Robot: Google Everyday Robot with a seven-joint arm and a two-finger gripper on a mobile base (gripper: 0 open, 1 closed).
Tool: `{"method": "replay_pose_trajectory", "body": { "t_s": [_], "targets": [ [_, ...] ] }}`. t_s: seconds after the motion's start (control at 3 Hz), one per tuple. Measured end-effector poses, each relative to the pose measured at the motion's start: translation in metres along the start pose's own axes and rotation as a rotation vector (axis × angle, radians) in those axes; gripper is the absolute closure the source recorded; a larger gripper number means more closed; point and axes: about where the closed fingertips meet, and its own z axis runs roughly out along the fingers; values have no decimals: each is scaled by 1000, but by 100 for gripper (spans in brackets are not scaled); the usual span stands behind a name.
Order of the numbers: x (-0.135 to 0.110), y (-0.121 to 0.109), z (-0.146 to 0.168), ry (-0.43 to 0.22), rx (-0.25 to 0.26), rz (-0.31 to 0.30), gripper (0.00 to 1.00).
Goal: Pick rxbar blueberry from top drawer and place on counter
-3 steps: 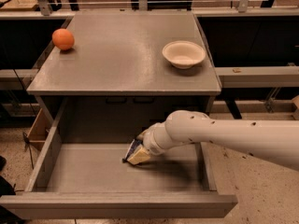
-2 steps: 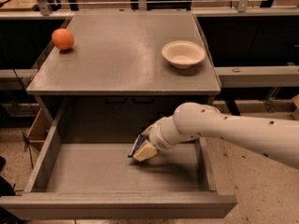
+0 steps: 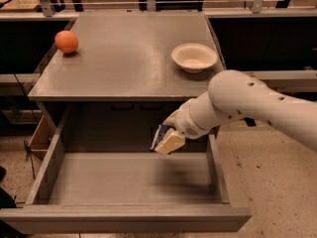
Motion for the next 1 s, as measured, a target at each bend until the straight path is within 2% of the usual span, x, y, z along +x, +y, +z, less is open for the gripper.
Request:
{"method": "replay_pose_trajectory", "body": {
  "t_s": [0.33,0.67,1.0],
  "targets": [
    [-1,-8,-43,23,-51,23,100],
    [1,-6,-87,43,-101,36,100],
    [-24,-26,-140,9,-72,10,100]
  ]
}}
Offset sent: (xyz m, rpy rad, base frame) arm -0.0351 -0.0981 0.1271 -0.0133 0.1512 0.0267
